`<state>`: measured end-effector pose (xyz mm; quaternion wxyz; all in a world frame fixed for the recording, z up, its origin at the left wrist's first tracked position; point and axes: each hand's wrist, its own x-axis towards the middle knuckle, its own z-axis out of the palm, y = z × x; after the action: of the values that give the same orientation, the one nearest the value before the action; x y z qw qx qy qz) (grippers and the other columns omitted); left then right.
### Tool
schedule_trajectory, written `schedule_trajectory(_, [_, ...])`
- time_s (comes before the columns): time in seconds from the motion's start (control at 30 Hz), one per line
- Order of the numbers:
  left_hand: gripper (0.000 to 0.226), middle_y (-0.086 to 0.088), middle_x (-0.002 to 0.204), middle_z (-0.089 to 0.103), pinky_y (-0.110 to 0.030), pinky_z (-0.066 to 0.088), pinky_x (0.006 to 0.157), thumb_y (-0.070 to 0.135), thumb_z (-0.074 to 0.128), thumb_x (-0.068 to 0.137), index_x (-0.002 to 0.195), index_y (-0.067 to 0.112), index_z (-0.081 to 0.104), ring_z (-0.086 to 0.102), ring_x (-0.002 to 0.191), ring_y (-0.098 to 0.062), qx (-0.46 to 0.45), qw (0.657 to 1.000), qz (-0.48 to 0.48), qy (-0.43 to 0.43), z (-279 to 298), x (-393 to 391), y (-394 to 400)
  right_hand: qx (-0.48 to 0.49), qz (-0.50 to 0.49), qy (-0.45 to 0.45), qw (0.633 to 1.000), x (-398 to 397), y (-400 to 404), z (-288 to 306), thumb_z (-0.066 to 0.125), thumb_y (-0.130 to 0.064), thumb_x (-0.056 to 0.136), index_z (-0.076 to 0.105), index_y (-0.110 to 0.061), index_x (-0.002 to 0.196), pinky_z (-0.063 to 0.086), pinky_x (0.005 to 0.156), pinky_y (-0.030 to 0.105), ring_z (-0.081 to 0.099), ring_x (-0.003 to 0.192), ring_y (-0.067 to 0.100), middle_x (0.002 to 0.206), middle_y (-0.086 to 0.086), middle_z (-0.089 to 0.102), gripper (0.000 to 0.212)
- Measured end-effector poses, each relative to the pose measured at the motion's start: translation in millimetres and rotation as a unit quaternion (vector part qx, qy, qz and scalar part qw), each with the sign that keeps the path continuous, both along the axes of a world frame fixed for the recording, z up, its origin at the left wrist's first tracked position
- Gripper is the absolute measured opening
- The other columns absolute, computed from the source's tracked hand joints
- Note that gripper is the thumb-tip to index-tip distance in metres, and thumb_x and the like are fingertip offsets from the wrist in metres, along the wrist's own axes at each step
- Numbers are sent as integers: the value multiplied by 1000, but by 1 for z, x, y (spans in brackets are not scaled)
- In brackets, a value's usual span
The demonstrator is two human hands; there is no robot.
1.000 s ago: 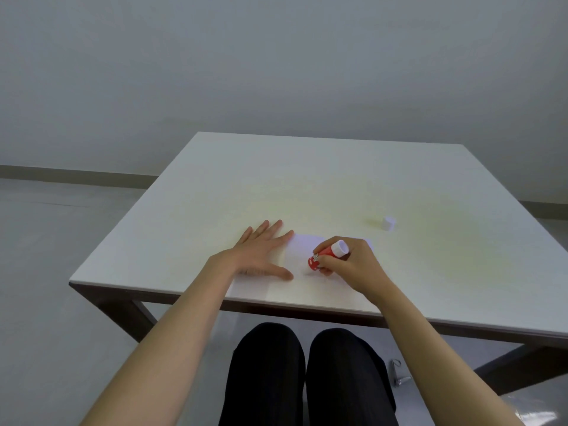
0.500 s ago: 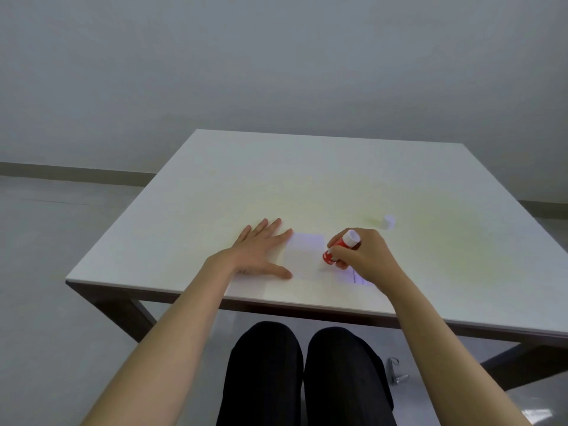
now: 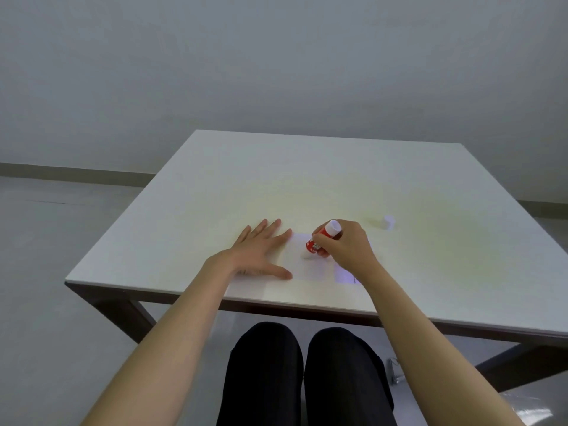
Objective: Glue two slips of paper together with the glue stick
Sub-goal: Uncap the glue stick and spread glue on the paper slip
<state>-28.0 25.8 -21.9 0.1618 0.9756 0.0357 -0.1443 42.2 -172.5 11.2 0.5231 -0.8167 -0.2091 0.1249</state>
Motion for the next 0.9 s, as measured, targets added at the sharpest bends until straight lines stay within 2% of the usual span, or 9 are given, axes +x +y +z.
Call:
schedule_trajectory(0.1, [102, 9, 159, -19, -41, -14, 117, 68, 59, 71, 148, 40, -2, -23, 144, -14, 0, 1000, -1, 1, -1, 0, 1, 13, -26, -24, 999, -1, 4, 1, 61, -11, 74, 68, -8, 69, 57, 71, 40, 69, 66, 23, 69, 7, 74, 10])
schedule_trajectory(0.2, [103, 9, 158, -20, -42, -15, 117, 70, 57, 71, 148, 40, -5, -25, 144, -14, -3, 1000, -6, 0, -2, 0, 2, 31, 33, 10, 999, -11, 13, -1, 62, -13, 74, 69, -8, 72, 57, 68, 39, 67, 60, 15, 69, 6, 73, 9])
schedule_trajectory(0.27, [104, 9, 158, -20, -42, -15, 116, 72, 56, 70, 148, 41, -5, -25, 143, -14, -2, 1000, -8, -3, -4, 0, 2, 19, 59, 21, 998, -14, 16, -6, 62, -15, 74, 69, -6, 76, 56, 67, 39, 66, 61, 15, 73, 10, 74, 11])
schedule_trajectory(0.4, [104, 10, 158, -20, -40, -16, 115, 73, 55, 68, 148, 41, -4, -24, 144, -13, 6, 1000, -6, -4, -6, 1, 4, 55, -8, 40, 998, 4, 9, -6, 62, -8, 78, 70, -2, 75, 57, 68, 40, 66, 62, 21, 72, 14, 73, 10])
schedule_trajectory(0.53, [104, 9, 159, -20, -39, -16, 114, 74, 55, 68, 148, 40, -3, -24, 144, -14, 7, 1000, -7, -8, -7, 2, 4, 53, -88, -13, 995, 16, 6, -5, 61, -11, 76, 67, -5, 71, 54, 71, 36, 66, 60, 22, 68, 9, 72, 11])
schedule_trajectory(0.63, [104, 9, 158, -20, -40, -16, 115, 74, 54, 68, 148, 40, -4, -25, 144, -14, 9, 1000, -8, -7, -7, 2, 4, 67, -27, 7, 997, 6, 12, -7, 63, -13, 75, 69, -9, 71, 58, 70, 37, 69, 61, 20, 65, 2, 73, 8])
schedule_trajectory(0.73, [103, 8, 158, -21, -40, -16, 115, 72, 55, 70, 148, 40, -4, -24, 144, -14, 7, 1000, -5, -6, -6, 1, 2, 63, 23, 34, 997, 4, 12, -12, 64, -13, 77, 70, -10, 72, 59, 71, 41, 69, 63, 19, 66, 3, 74, 8])
schedule_trajectory(0.83, [103, 7, 159, -20, -40, -16, 115, 71, 56, 71, 148, 39, -4, -24, 144, -15, 11, 1000, -7, -7, -5, 1, 2, 49, -48, 7, 998, 16, 4, -10, 64, -13, 79, 69, -8, 75, 58, 76, 44, 70, 68, 26, 71, 11, 73, 8])
schedule_trajectory(0.9, [103, 8, 158, -21, -40, -16, 115, 71, 55, 71, 148, 39, -4, -24, 144, -14, 10, 1000, -9, -8, -5, 1, 3, 36, -85, -30, 995, 19, -4, -7, 63, -13, 78, 68, -9, 73, 58, 73, 42, 68, 64, 21, 67, 5, 72, 8])
